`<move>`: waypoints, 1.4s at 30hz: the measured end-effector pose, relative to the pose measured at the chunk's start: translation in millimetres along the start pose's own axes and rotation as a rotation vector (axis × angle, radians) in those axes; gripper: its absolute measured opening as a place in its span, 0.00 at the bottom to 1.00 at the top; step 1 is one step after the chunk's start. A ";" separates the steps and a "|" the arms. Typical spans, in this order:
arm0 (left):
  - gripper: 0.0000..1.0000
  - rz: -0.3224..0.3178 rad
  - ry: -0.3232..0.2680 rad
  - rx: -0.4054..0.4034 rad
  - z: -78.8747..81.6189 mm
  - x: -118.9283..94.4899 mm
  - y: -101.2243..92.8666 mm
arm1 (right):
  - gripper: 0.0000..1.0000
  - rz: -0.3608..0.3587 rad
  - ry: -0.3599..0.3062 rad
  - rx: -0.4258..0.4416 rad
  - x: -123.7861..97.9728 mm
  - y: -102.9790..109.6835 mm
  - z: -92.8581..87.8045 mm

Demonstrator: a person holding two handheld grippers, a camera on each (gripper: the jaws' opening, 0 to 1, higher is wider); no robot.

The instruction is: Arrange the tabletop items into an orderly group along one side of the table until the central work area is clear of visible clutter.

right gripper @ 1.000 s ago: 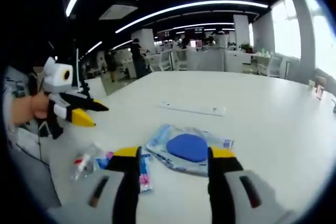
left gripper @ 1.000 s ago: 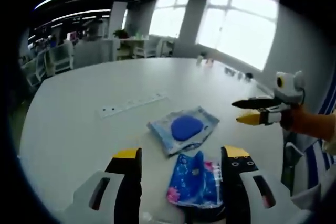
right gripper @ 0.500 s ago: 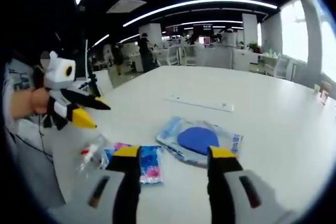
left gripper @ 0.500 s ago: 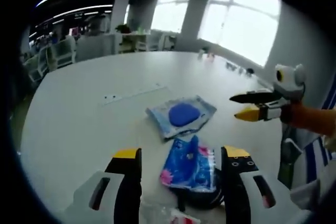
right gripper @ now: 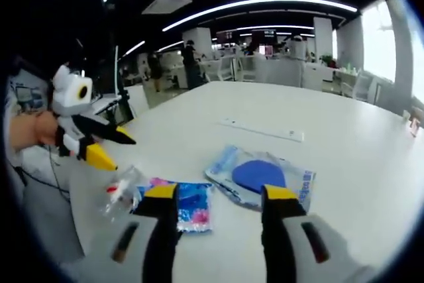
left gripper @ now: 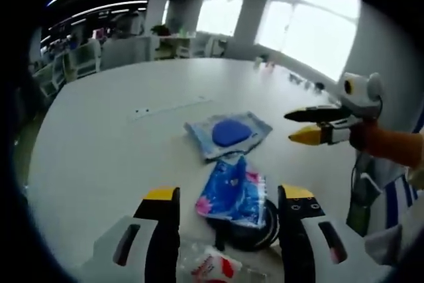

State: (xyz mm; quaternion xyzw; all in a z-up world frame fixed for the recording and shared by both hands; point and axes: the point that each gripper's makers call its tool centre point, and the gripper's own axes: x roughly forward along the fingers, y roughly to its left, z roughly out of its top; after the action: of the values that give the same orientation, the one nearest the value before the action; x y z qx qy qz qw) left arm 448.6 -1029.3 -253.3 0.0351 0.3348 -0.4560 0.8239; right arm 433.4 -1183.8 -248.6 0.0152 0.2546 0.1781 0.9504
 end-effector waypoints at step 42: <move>0.54 0.049 0.065 -0.051 -43.1 -3.1 -12.2 | 0.27 0.152 0.125 0.006 66.8 18.6 -62.1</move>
State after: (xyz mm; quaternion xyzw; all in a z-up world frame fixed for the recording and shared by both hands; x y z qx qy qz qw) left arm 415.7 -1018.5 -281.8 0.0370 0.3721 -0.4254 0.8241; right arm 450.7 -1147.1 -332.4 0.0261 0.3121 0.2496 0.9163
